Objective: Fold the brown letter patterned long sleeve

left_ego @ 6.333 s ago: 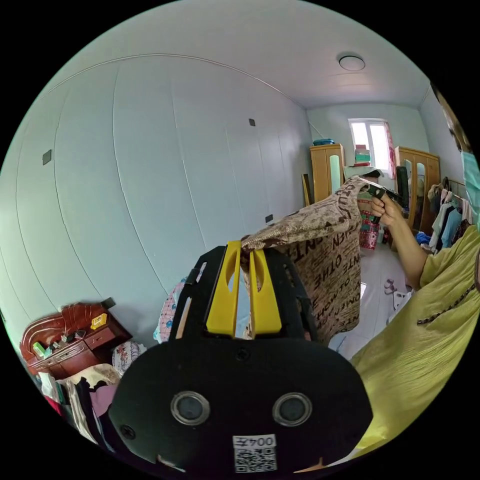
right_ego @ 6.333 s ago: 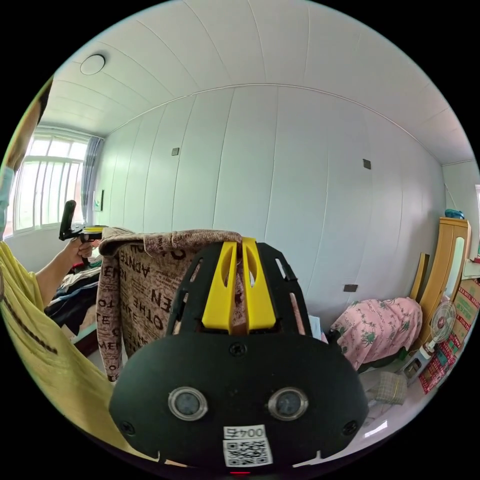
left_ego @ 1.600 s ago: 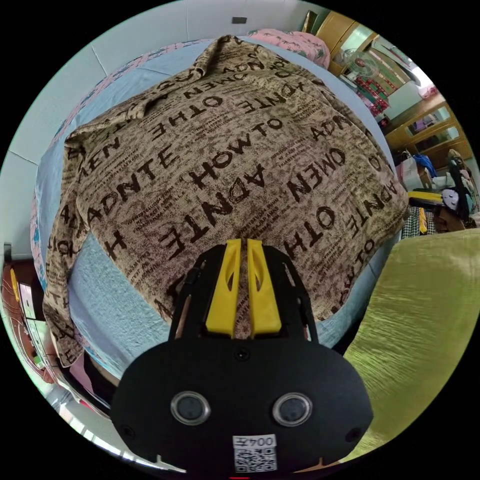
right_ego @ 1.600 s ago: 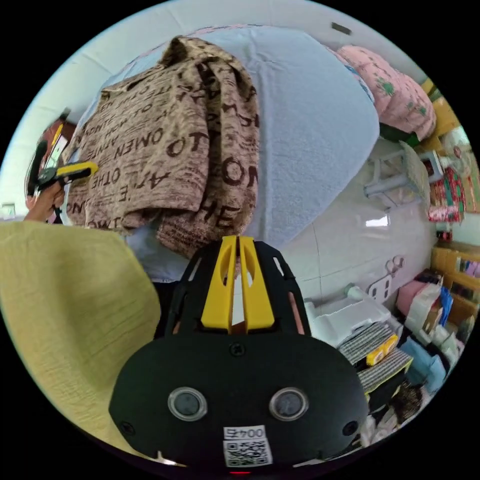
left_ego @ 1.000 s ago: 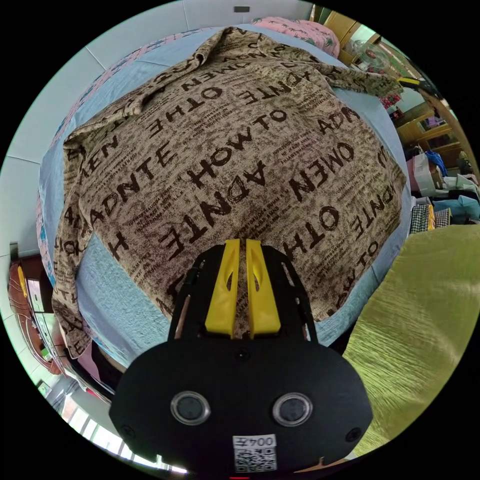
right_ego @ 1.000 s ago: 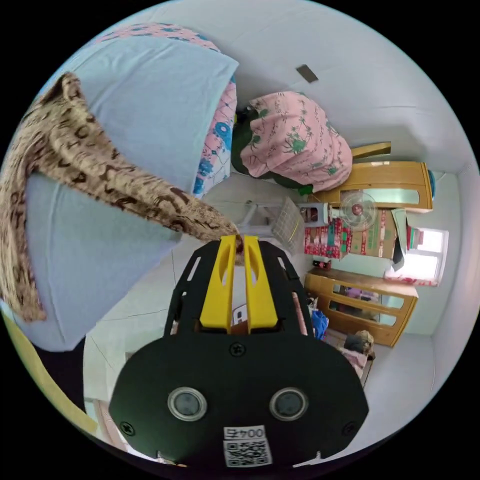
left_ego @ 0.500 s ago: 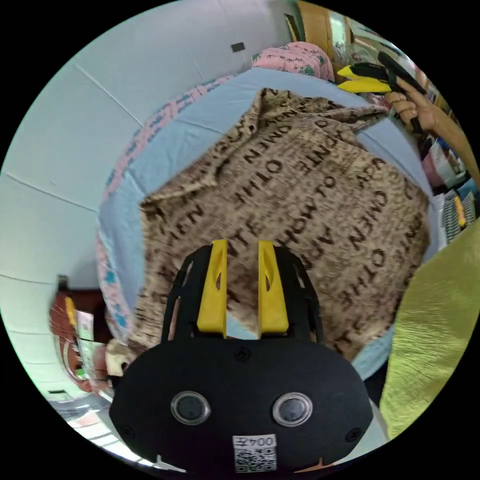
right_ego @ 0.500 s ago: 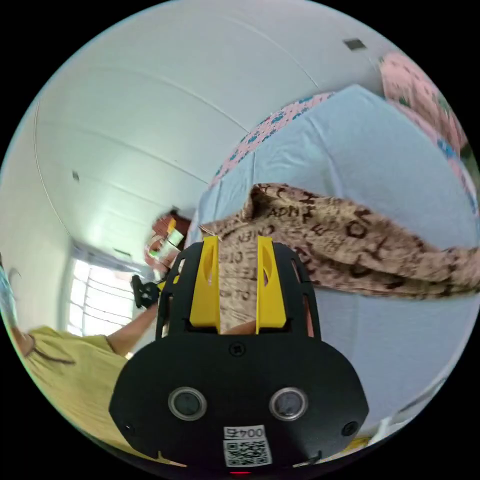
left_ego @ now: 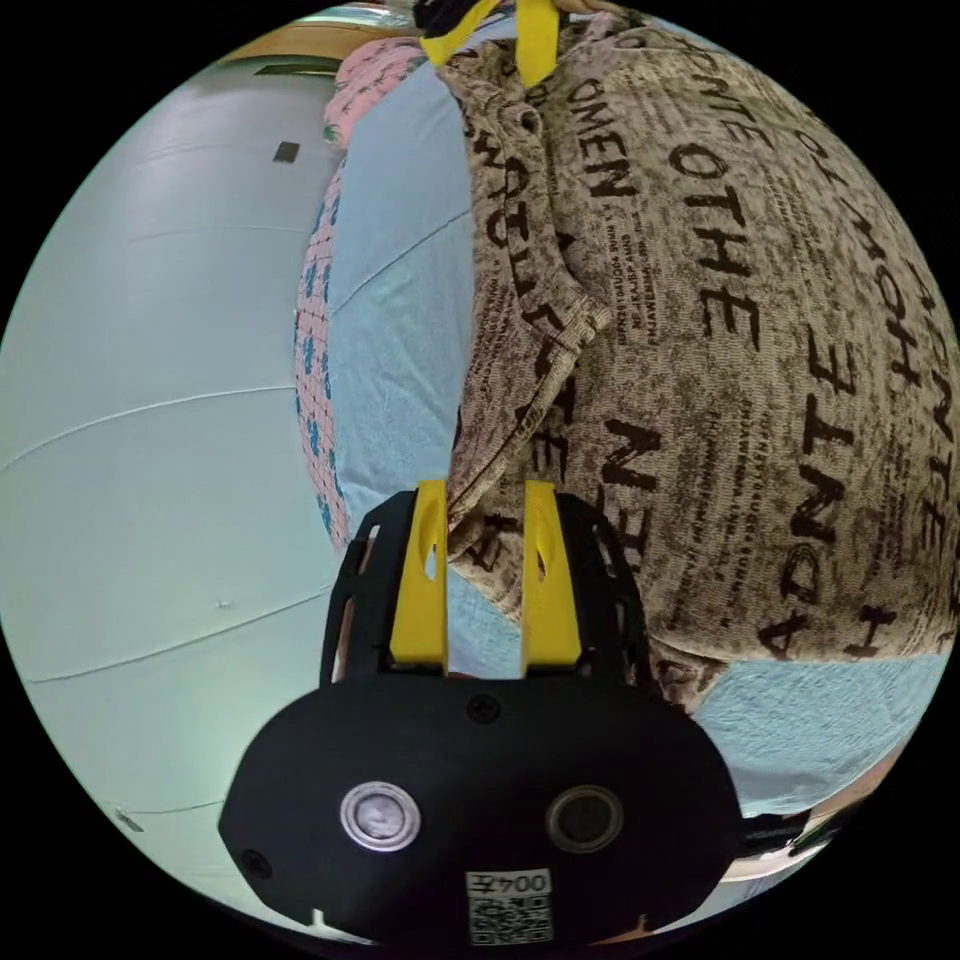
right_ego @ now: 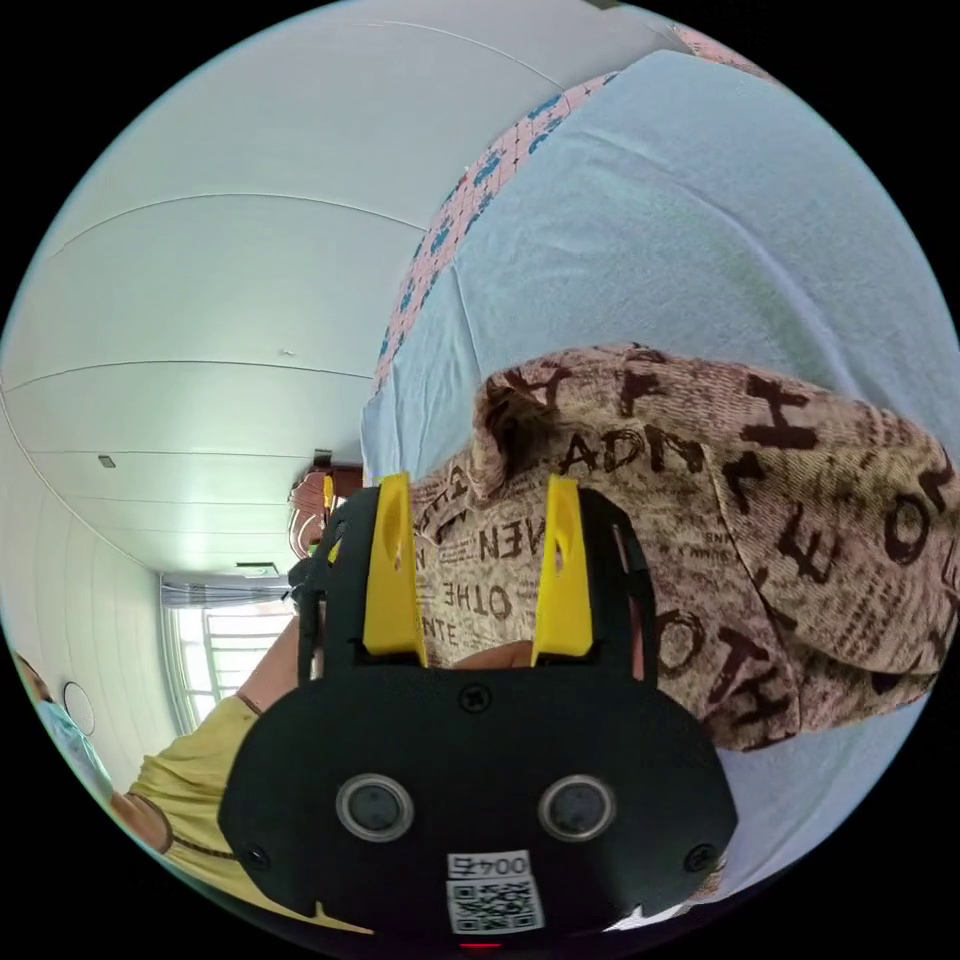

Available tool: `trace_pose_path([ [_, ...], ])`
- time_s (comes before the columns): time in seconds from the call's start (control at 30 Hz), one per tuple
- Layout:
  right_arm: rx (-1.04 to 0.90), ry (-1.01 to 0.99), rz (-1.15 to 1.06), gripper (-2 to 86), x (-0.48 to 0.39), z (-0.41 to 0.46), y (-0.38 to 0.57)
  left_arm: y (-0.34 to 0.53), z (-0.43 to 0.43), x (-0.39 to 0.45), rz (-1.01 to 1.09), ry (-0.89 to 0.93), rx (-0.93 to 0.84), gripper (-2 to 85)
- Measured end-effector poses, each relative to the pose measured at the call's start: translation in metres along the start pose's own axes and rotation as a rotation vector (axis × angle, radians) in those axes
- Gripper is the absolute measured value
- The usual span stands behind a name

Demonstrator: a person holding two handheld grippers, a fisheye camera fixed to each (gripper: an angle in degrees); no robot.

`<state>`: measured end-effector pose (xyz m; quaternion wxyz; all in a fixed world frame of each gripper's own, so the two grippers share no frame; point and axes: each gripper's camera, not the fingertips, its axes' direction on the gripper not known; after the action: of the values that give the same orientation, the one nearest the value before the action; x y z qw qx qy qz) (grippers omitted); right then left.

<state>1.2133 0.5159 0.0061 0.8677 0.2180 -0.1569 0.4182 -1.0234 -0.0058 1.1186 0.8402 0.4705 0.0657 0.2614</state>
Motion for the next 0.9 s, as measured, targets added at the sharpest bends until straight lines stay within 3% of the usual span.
trace_pose_path([
  [0.1, -0.017, 0.03, -0.035, 1.8, -0.006, 0.016, -0.011, 0.008, 0.003, -0.026, -0.059, 0.002, 0.051, 4.8],
  [0.17, 0.042, 0.031, -0.095, 1.0, -0.017, 0.013, -0.013, 0.018, 0.001, -0.054, -0.136, 0.052, 0.091, 4.0],
  [0.33, 0.145, 0.045, -0.116, 2.9, -0.03, 0.019, -0.042, 0.048, 0.042, -0.141, -0.399, 0.282, 0.076, 3.6],
  [0.47, 0.077, 0.133, -0.005, 9.1, -0.019, 0.065, -0.086, 0.074, 0.13, -0.207, -0.743, 0.675, -0.149, 4.1],
  [0.57, 0.13, 0.159, 0.019, 9.1, -0.018, 0.077, -0.088, 0.121, 0.149, -0.235, -0.963, 0.83, -0.118, 3.6],
  [0.73, 0.156, 0.127, -0.239, 5.4, -0.048, 0.063, -0.027, 0.21, 0.089, -0.243, -1.051, 0.789, 0.072, 2.7],
  [0.9, -0.152, 0.384, -0.512, 4.7, -0.053, 0.087, 0.135, 0.314, -0.033, -0.136, -0.981, 0.688, 0.142, 2.5],
])
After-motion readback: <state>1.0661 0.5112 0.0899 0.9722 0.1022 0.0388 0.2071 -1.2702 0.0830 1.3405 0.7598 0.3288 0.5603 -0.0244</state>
